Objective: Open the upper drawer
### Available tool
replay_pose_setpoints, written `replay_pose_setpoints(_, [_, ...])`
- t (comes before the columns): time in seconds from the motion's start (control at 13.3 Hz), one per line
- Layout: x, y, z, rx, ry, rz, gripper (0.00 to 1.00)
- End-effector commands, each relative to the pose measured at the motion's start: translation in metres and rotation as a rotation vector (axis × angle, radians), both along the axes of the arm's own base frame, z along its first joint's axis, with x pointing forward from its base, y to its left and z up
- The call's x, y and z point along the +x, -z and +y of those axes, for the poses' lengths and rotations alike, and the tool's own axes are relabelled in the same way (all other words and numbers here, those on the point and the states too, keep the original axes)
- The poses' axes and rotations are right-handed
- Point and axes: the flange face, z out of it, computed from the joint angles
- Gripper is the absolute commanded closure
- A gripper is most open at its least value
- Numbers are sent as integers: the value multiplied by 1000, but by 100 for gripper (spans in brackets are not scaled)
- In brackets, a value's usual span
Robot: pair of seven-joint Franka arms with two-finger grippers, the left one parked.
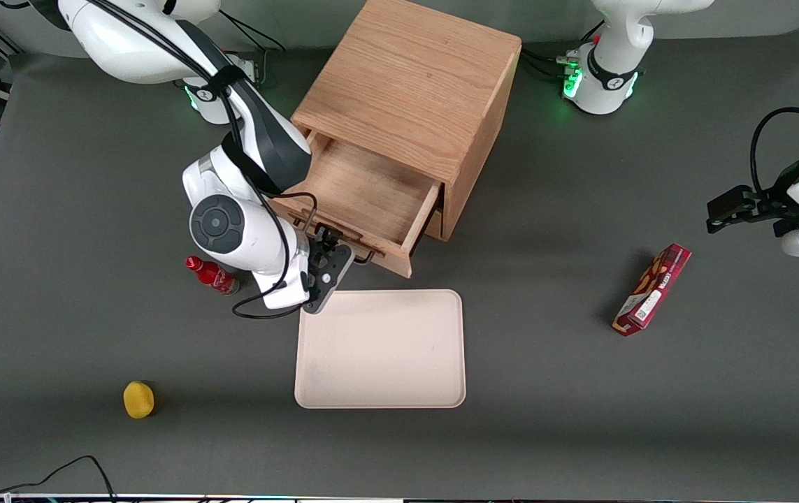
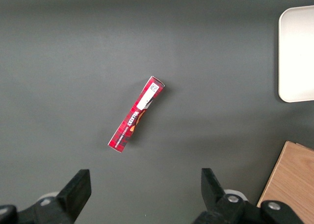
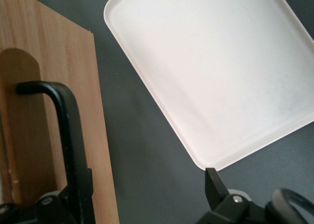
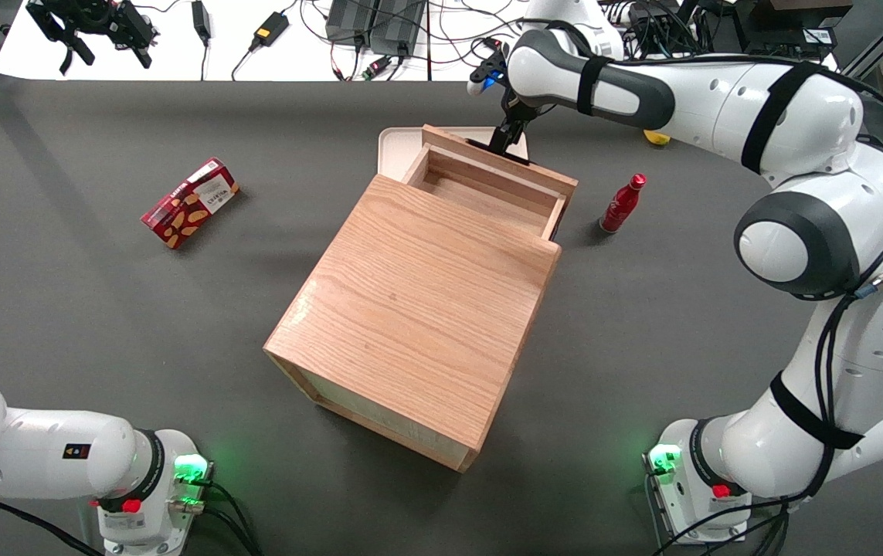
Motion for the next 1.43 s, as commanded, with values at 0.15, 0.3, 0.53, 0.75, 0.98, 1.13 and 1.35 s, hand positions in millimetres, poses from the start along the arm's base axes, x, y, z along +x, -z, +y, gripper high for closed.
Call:
replay_pose_setpoints(0.15, [21,2,-24,-18,-24,-11,0])
replay_pose_setpoints(0.3, [26,-2,-23,-16,-41,1,0])
replay_pose_setpoints(0.53, [36,-4,-34,-14,-31,7,0])
replay_pose_setpoints(0.75, [40,-7,-42,-12,-36,1,0])
replay_pose_setpoints(0.98, [41,-10,-41,-11,-37,3,0])
replay_pose_setpoints(1.13, [43,-16,-41,-8,-34,8,0])
replay_pose_setpoints(1.35, [50,-21,-41,0,-23,8,0])
